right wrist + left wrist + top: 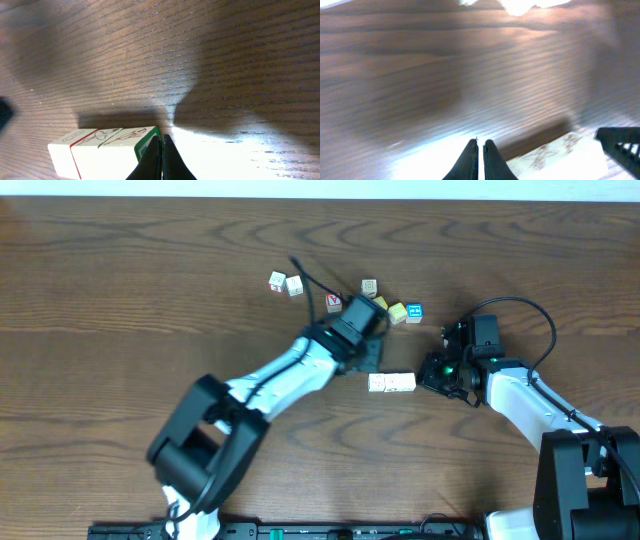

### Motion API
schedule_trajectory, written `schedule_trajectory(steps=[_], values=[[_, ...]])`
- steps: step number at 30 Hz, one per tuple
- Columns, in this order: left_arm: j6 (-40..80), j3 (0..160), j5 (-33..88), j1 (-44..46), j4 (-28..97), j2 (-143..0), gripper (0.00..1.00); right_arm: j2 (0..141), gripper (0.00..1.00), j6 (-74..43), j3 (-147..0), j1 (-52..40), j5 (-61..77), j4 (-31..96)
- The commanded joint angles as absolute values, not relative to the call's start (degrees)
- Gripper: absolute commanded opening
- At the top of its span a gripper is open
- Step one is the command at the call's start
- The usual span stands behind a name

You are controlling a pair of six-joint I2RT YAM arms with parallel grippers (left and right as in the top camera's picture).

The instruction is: Lift 3 blocks

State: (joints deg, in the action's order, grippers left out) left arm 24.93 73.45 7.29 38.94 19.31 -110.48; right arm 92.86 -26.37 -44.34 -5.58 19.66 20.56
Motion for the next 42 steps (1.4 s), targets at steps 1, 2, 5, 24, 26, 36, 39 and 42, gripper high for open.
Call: schedule_trajectory(steps=[1,2,5,24,26,36,39,42], values=[[28.1,73.0,7.1,35.1,23.8,-105.5,0.07,93.0,0.01,-26.7,-44.1,-6.1,19.5,20.6],[28.4,73.0,7.1,33.9,25.8,-104.4,0.07,93.0,0.01,-26.7,-44.1,-6.1,19.5,20.6],[28.3,73.0,8.7,29.9,31.9,-101.0,0.07,93.0,0.01,-26.7,-44.1,-6.1,19.5,20.6],[26.7,62.5,32.0,28.5,28.2,-103.2,0.07,93.0,0.01,-26.7,-44.1,-6.1,20.0,20.9],[27.8,62.0,32.0,29.1,26.6,-103.9,0.07,93.0,0.01,-26.8,-44.1,-6.1,20.3,21.2],[28.2,61.9,32.8,31.0,23.4,-107.1,0.07,93.0,0.01,-25.0,-44.1,-6.1,21.5,22.5],[28.2,61.9,34.1,31.0,22.4,-107.8,0.07,93.0,0.01,-25.0,-44.1,-6.1,21.7,22.5],[28.2,61.9,35.1,31.0,21.2,-108.1,0.07,93.0,0.01,-23.1,-44.1,-6.1,23.1,21.9]])
